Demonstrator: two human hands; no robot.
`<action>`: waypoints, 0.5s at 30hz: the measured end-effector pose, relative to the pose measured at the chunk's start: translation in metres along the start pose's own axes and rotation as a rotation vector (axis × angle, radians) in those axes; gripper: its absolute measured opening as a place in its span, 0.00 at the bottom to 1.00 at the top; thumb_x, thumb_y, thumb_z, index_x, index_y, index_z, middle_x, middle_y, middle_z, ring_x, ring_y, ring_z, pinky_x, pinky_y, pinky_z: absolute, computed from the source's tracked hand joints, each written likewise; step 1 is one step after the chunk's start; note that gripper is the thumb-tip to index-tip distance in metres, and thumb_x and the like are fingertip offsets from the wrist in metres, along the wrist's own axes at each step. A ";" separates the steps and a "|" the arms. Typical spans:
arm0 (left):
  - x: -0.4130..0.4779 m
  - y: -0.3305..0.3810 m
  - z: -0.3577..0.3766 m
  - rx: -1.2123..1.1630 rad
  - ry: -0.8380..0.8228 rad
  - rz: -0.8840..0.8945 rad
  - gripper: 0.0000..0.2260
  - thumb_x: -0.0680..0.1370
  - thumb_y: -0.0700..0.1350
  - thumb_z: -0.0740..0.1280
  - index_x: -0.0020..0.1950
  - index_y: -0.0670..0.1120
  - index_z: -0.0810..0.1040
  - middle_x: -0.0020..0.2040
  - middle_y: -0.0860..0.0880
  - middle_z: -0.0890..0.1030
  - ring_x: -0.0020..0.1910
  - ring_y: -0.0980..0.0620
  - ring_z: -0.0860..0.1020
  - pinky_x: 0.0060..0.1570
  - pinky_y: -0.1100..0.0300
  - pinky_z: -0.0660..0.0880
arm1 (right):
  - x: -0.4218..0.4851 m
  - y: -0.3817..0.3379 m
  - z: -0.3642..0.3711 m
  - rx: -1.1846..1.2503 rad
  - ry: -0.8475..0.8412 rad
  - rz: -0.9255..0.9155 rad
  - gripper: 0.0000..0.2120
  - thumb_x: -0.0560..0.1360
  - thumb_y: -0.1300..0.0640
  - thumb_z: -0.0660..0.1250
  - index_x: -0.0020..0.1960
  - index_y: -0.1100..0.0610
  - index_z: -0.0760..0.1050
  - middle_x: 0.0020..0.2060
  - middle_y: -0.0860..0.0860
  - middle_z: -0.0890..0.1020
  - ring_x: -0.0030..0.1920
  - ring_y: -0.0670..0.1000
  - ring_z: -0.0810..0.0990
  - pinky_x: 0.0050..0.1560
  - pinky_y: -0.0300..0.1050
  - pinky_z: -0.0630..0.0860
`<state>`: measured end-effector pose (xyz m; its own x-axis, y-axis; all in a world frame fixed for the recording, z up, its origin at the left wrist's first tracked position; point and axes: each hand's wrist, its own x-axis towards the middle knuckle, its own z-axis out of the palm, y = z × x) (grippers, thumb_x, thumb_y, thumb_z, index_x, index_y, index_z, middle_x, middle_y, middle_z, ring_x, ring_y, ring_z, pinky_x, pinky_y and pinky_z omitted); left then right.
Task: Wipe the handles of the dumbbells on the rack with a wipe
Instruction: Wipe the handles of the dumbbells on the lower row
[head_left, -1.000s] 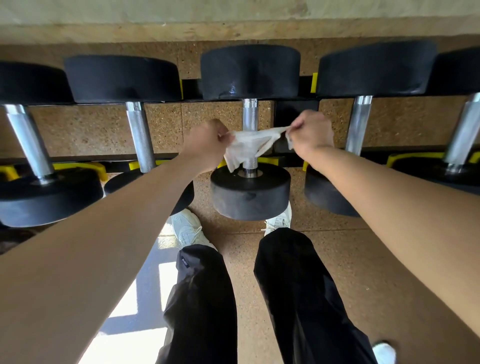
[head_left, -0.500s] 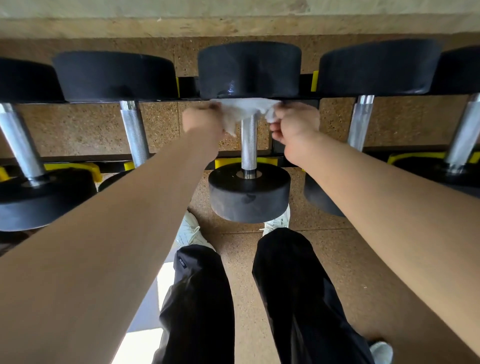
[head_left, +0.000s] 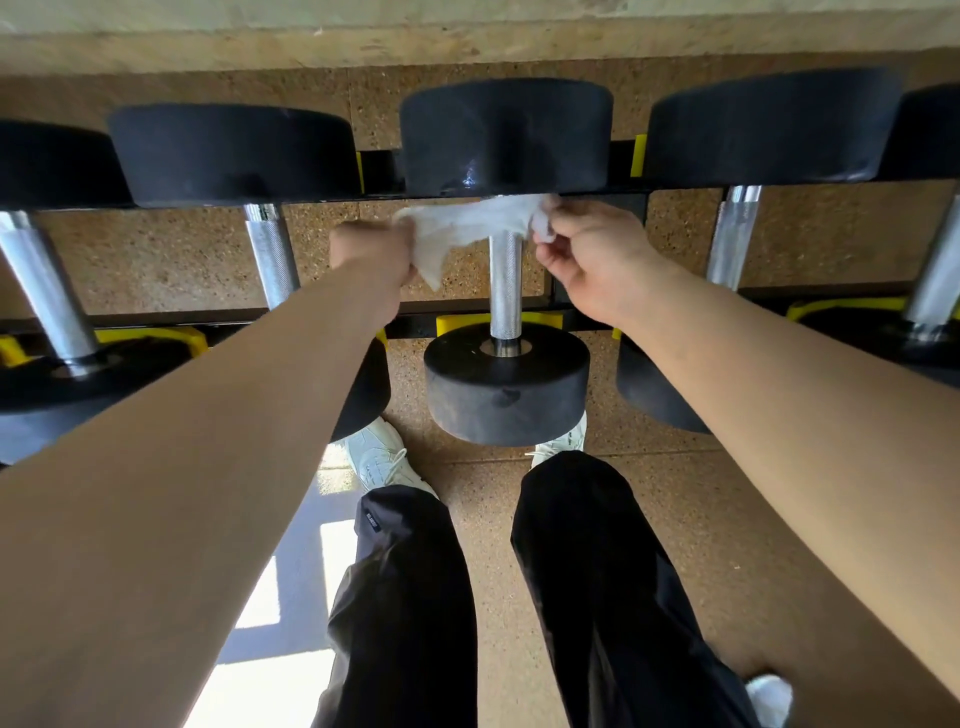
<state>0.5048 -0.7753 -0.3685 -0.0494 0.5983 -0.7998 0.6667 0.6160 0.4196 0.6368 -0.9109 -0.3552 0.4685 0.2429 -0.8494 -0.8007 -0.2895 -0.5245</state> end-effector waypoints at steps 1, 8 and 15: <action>0.006 -0.003 -0.006 0.031 0.026 -0.006 0.14 0.79 0.52 0.71 0.58 0.46 0.77 0.43 0.49 0.82 0.43 0.52 0.84 0.46 0.60 0.82 | -0.005 0.001 0.002 -0.059 -0.015 -0.004 0.02 0.78 0.63 0.69 0.48 0.59 0.80 0.49 0.57 0.83 0.42 0.50 0.82 0.39 0.39 0.80; -0.011 -0.039 -0.015 0.409 -0.436 0.317 0.05 0.79 0.46 0.72 0.48 0.45 0.80 0.44 0.47 0.82 0.40 0.51 0.79 0.41 0.59 0.79 | 0.000 0.015 -0.038 -0.370 0.297 -0.021 0.05 0.78 0.59 0.71 0.43 0.54 0.79 0.46 0.54 0.83 0.38 0.49 0.82 0.40 0.41 0.83; 0.003 -0.051 -0.041 0.930 -0.200 0.473 0.09 0.79 0.53 0.71 0.53 0.48 0.82 0.51 0.49 0.81 0.48 0.51 0.76 0.43 0.60 0.72 | -0.013 0.038 -0.057 -1.018 -0.095 -0.228 0.03 0.74 0.59 0.75 0.44 0.52 0.82 0.42 0.49 0.83 0.43 0.47 0.81 0.44 0.39 0.76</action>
<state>0.4406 -0.7837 -0.3750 0.4306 0.5272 -0.7326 0.8967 -0.3420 0.2809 0.6216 -0.9773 -0.3672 0.5021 0.4486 -0.7393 0.0161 -0.8596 -0.5107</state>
